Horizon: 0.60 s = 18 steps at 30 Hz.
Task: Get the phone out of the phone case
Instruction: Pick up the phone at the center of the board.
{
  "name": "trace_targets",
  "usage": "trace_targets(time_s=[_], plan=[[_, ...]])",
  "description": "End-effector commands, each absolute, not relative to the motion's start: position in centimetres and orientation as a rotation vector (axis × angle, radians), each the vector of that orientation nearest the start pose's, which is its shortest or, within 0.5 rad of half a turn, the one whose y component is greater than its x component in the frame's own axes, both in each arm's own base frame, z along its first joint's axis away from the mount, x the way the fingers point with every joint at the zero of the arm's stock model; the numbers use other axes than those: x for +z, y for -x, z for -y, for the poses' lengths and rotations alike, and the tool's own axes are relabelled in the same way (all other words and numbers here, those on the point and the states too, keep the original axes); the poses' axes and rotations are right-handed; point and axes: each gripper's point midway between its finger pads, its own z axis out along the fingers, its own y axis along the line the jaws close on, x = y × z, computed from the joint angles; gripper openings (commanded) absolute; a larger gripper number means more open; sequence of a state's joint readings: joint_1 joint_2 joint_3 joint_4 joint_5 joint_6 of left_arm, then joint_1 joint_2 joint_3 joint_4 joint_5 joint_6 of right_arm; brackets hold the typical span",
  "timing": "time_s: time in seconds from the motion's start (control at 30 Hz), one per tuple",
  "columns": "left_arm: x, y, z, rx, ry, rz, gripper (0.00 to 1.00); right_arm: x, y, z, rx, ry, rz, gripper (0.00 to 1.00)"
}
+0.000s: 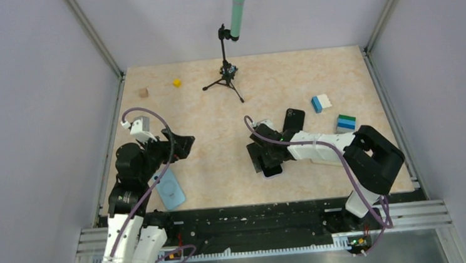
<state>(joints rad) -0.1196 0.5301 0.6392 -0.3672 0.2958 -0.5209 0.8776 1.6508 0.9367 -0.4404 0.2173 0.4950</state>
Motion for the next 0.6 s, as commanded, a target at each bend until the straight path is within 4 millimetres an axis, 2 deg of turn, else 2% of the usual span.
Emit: trace_targets(time_s=[0.0, 0.07, 0.13, 0.27, 0.3, 0.57], plan=[[25.0, -23.7, 10.4, -0.728, 0.105, -1.826, 0.91, 0.6, -22.1, -22.7, 0.088, 0.408, -2.713, 0.96], [24.8, -23.8, 10.5, -0.737, 0.104, -1.834, 0.91, 0.2, -22.4, -22.1, 0.013, 0.415, -2.720, 0.94], [24.7, -24.0, 10.4, -0.730, 0.116, -1.841, 0.91, -0.2, -22.4, -21.9, -0.003, 0.416, -2.724, 0.88], [24.4, -24.1, 10.2, -0.722, 0.142, -1.854, 0.91, -0.3, -22.7, -22.9, 0.060, 0.408, -2.712, 0.62], [24.4, -24.2, 10.2, -0.725, 0.150, -1.855, 0.90, 0.0, -22.9, -23.6, 0.106, 0.410, -2.692, 0.59], [23.0, -24.5, 10.6, -0.764, 0.194, -1.908, 0.89, 3.9, -25.0, -28.5, 0.417, 0.371, -2.518, 0.58]])
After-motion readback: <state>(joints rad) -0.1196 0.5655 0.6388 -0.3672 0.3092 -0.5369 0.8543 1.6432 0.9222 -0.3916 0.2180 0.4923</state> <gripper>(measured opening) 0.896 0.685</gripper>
